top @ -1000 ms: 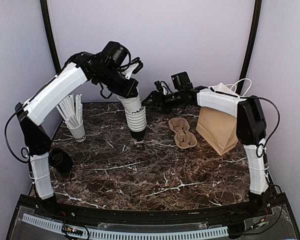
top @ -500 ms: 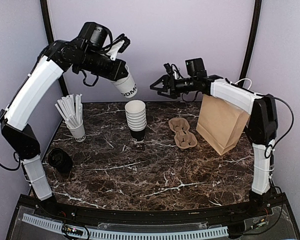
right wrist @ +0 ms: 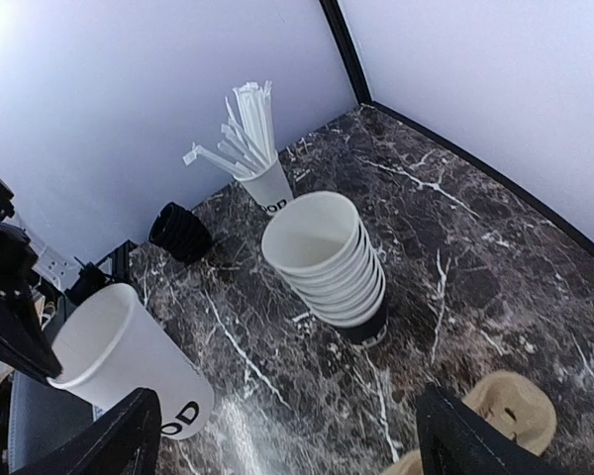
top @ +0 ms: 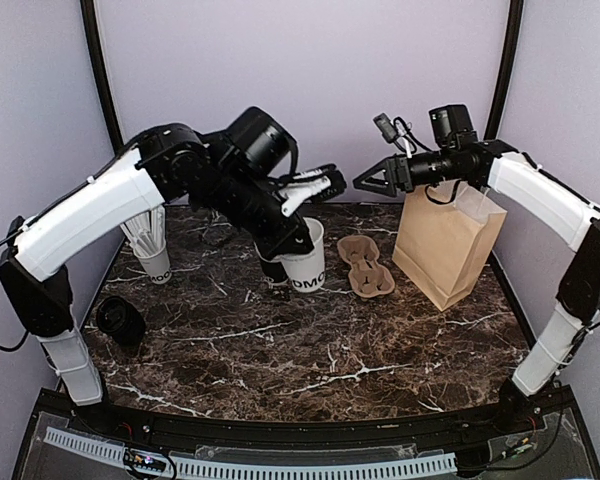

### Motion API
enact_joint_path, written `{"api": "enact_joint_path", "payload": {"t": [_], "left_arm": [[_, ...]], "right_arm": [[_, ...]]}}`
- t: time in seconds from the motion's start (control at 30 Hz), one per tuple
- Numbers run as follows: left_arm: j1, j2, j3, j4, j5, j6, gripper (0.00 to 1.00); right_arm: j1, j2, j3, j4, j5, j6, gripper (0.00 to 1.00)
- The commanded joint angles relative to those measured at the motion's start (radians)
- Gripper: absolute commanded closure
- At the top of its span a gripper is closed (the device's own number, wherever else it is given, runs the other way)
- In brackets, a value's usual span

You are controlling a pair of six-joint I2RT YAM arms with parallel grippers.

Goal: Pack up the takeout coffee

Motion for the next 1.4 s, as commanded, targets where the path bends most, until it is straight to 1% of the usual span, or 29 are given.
{"api": "enact_joint_path", "payload": {"t": [0.0, 0.1, 0.2, 0.33, 0.47, 0.53, 0.57, 0.6, 0.63, 0.67, 0.7, 0.77, 0.83, 0.93, 0.97, 1.03, 1.13, 1.17, 1.2, 1.23, 1.27, 1.3, 1.33, 1.37], "left_arm": [[-0.065, 0.041, -0.070, -0.053, -0.014, 0.024, 1.00], [-0.104, 0.077, -0.110, -0.021, -0.017, 0.020, 1.00], [-0.126, 0.104, -0.155, 0.031, -0.031, 0.013, 1.00], [-0.149, 0.129, -0.189, 0.072, -0.027, -0.001, 1.00], [-0.153, 0.144, -0.219, 0.100, -0.023, -0.004, 1.00], [-0.153, 0.153, -0.235, 0.116, -0.033, -0.004, 0.90], [-0.153, 0.157, -0.234, 0.115, -0.034, -0.006, 0.83], [-0.153, 0.166, -0.230, 0.111, -0.035, -0.006, 0.80], [-0.153, 0.169, -0.215, 0.099, -0.036, -0.008, 0.71], [-0.153, 0.176, -0.206, 0.093, -0.063, -0.010, 0.66], [-0.153, 0.180, -0.182, 0.075, -0.070, -0.015, 0.58], [-0.153, 0.171, -0.144, 0.049, -0.093, -0.022, 0.53], [-0.153, 0.148, -0.122, 0.053, -0.115, -0.030, 0.50], [-0.149, 0.107, -0.099, 0.072, -0.193, -0.057, 0.46], [-0.139, 0.093, -0.091, 0.078, -0.225, -0.075, 0.43], [-0.111, 0.083, -0.057, 0.075, -0.228, -0.113, 0.42], [-0.066, 0.077, -0.009, 0.060, -0.250, -0.195, 0.41], [-0.034, 0.076, -0.003, 0.045, -0.285, -0.216, 0.41], [-0.015, 0.075, 0.008, 0.025, -0.309, -0.275, 0.40], [0.034, 0.071, 0.013, 0.015, -0.343, -0.307, 0.40], [0.060, 0.063, 0.013, 0.004, -0.349, -0.364, 0.40], [0.116, 0.058, 0.009, 0.004, -0.342, -0.388, 0.40], [0.141, 0.050, 0.000, 0.010, -0.336, -0.431, 0.40], [0.191, 0.047, -0.003, 0.016, -0.323, -0.447, 0.40]], "right_arm": [[-0.061, -0.160, -0.126, -0.140, -0.028, -0.234, 0.09], [-0.077, -0.244, -0.222, -0.161, 0.013, -0.290, 0.09], [-0.081, -0.310, -0.303, -0.164, 0.031, -0.309, 0.09], [-0.081, -0.376, -0.374, -0.139, 0.038, -0.314, 0.09], [-0.080, -0.402, -0.411, -0.126, 0.059, -0.318, 0.09], [-0.080, -0.407, -0.418, -0.115, 0.061, -0.304, 0.09], [-0.080, -0.407, -0.420, -0.109, 0.058, -0.299, 0.09], [-0.080, -0.407, -0.419, -0.105, 0.057, -0.292, 0.09], [-0.081, -0.407, -0.419, -0.104, 0.055, -0.288, 0.09], [-0.081, -0.409, -0.416, -0.105, 0.053, -0.285, 0.09], [-0.081, -0.410, -0.415, -0.108, 0.052, -0.284, 0.09], [-0.080, -0.415, -0.410, -0.118, 0.045, -0.285, 0.09], [-0.080, -0.417, -0.407, -0.125, 0.036, -0.284, 0.09], [-0.080, -0.422, -0.402, -0.133, 0.029, -0.280, 0.09], [-0.080, -0.423, -0.400, -0.132, 0.031, -0.281, 0.09], [-0.081, -0.422, -0.399, -0.132, 0.033, -0.281, 0.09], [-0.080, -0.420, -0.403, -0.137, 0.041, -0.300, 0.10], [-0.079, -0.421, -0.411, -0.138, 0.047, -0.310, 0.10], [-0.075, -0.421, -0.421, -0.138, 0.058, -0.321, 0.11], [-0.065, -0.420, -0.431, -0.143, 0.075, -0.335, 0.11], [-0.045, -0.418, -0.439, -0.152, 0.101, -0.354, 0.11], [-0.018, -0.415, -0.444, -0.165, 0.140, -0.375, 0.12], [0.023, -0.412, -0.448, -0.184, 0.180, -0.404, 0.13], [0.069, -0.411, -0.453, -0.202, 0.229, -0.436, 0.13]]}}
